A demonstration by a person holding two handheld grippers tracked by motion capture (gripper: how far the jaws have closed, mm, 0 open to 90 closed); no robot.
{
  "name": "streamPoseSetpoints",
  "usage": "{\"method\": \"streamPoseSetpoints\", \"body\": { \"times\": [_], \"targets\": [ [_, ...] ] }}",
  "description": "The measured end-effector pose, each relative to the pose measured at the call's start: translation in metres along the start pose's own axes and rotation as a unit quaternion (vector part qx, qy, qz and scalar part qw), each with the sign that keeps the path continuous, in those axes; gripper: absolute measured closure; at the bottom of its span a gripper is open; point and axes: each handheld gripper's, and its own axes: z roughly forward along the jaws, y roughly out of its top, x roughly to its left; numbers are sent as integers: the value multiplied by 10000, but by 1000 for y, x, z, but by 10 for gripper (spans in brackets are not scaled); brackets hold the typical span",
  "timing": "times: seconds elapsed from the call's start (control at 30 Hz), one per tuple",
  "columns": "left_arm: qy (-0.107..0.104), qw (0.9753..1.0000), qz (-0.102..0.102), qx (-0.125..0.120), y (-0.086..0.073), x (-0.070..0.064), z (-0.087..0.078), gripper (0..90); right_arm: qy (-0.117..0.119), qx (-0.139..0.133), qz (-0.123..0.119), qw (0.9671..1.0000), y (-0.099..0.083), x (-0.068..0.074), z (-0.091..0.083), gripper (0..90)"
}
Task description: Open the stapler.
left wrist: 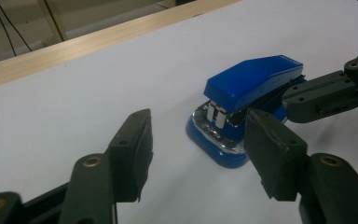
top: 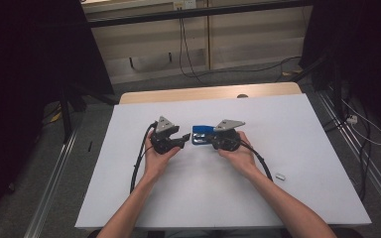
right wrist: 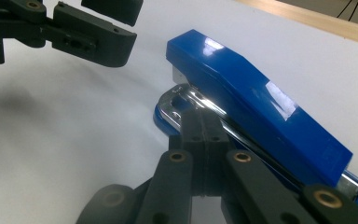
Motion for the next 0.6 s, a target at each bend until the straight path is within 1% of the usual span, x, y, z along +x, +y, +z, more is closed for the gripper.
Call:
{"method": "streamPoseSetpoints", "body": {
  "times": [0.03,0.07,0.1,0.13,0.23,0.27,0.3,0.37,0.43,0.47,0.5,0.53,0.6],
  "targets": [
    [0,10000,12,17,0,-1,1,487,-5,8,20,10000,0,0,0,900],
    [-15,10000,12,23,0,-1,2,487,-27,20,32,10000,0,0,0,900],
    [9,10000,23,39,-1,-2,3,518,-37,64,21,10000,-1,0,2,900],
    [17,10000,45,39,-1,-2,4,518,-37,64,21,10000,-1,0,2,900],
    [-2,9999,65,115,-1,-3,7,573,-34,135,-7,9999,-3,0,5,900],
    [-83,9999,23,118,-2,-2,7,652,-83,125,1,9999,-3,0,6,900],
    [-62,9998,2,171,-4,-2,10,653,-79,71,12,9999,-3,0,5,900],
    [-78,9998,-7,206,-4,-2,11,664,-82,56,26,9999,-2,0,5,900],
    [-51,9996,63,255,-5,-2,12,675,-114,117,25,9999,-3,0,7,900],
    [-52,9996,28,279,-5,-2,13,674,-122,157,-20,9998,-3,1,8,900],
    [-98,9995,-7,291,-5,-1,14,686,-140,176,-17,9997,-2,1,8,900],
    [-98,9995,-7,291,-5,-1,14,716,-140,176,-17,9997,-2,1,8,900],
    [-84,9995,-3,302,-6,-1,15,731,-177,212,-25,9996,-2,1,9,900]
  ]
}}
